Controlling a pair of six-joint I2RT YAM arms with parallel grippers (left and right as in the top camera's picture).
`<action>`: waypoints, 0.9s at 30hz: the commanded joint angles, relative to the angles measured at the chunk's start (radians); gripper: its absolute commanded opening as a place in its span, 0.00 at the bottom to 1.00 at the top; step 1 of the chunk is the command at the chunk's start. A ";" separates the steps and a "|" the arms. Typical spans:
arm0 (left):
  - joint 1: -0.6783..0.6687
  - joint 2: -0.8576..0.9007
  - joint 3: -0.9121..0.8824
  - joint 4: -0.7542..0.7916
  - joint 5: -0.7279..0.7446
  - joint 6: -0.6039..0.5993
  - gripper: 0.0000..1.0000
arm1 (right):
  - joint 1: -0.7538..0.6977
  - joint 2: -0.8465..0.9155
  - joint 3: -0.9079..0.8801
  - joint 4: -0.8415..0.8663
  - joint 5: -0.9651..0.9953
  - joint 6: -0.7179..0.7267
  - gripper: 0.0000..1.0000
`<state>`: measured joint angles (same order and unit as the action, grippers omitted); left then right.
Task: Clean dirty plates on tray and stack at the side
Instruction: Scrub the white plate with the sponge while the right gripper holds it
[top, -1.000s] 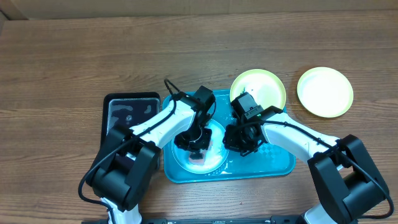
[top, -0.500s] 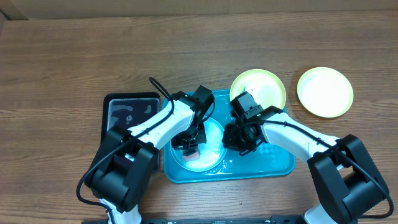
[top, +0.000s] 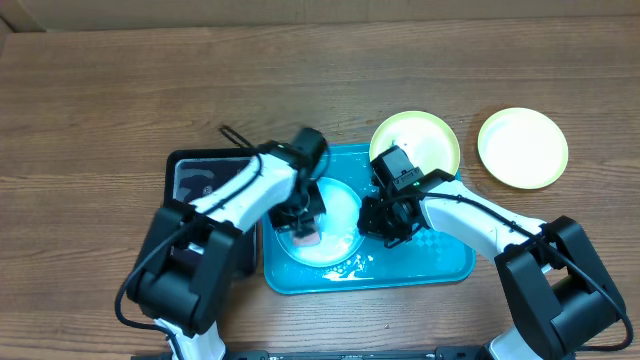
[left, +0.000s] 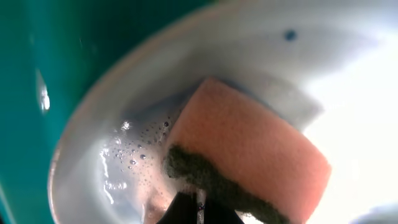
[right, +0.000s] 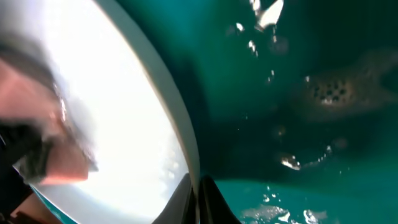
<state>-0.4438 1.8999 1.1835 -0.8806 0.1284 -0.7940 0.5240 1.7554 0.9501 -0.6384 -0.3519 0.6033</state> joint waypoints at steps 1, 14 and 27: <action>0.114 0.071 -0.019 0.057 -0.107 0.007 0.04 | -0.020 0.006 -0.001 -0.025 0.070 -0.006 0.04; 0.134 0.071 0.069 0.206 0.239 0.294 0.04 | -0.020 0.006 0.000 -0.024 0.070 -0.006 0.04; 0.083 0.072 0.072 0.265 0.493 0.485 0.04 | -0.020 0.006 0.000 -0.024 0.069 -0.006 0.04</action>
<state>-0.3347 1.9541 1.2190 -0.6285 0.5003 -0.3885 0.4973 1.7550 0.9596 -0.6502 -0.3168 0.6315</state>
